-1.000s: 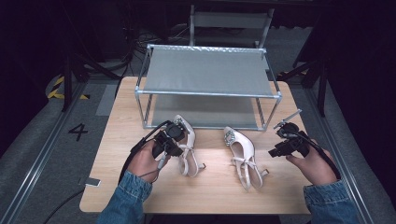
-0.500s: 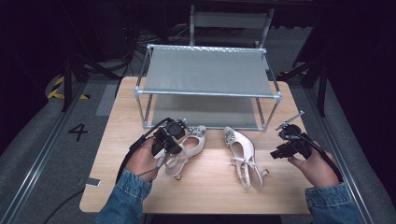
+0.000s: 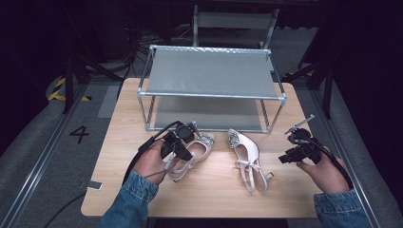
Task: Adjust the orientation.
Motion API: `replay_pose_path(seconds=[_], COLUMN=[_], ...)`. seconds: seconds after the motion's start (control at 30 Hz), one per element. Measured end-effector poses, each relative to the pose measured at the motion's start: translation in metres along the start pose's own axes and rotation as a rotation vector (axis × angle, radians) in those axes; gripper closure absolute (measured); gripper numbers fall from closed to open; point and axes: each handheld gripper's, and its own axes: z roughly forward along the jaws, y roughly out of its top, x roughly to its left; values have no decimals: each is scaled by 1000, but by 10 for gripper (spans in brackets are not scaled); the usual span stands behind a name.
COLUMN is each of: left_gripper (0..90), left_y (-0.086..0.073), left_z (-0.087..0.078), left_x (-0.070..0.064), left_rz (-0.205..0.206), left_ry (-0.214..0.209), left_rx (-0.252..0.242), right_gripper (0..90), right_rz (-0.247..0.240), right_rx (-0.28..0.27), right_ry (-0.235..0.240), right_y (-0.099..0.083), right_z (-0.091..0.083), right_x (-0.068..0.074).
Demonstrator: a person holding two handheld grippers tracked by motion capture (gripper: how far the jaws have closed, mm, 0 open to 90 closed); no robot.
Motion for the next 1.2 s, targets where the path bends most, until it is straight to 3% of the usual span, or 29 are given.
replay_pose_path(seconds=[0.2,0.37,0.47,0.57,0.73,0.87,0.97,1.2], left_gripper=[559,515,494,488,467,465,469,504], left_y=[-3,-5,-3,-1,5,10,14,22], left_z=[-5,-9,-9,-7,4,14,24,43], left_x=[3,5,4,2,-4,-8,-10,-11], left_rz=[-50,-85,-114,-118,-129,-140,-148,-128], left_ry=[-8,-10,-56,-68,-87,-61,-46,-23], left_rx=[-33,-76,-110,-126,-118,-116,-86,-39], right_gripper=[557,556,555,554,553,553,553,552], right_rz=[-1,4,0,-1,0,6,10,17], right_rx=[-3,6,4,6,6,10,7,15], right_ry=[0,3,0,1,-3,-1,-3,-4], right_y=[0,0,0,0,-2,-4,-5,-8], right_z=[-1,0,1,1,2,1,2,2], right_x=[-1,-1,-1,-1,-1,-1,-1,-2])
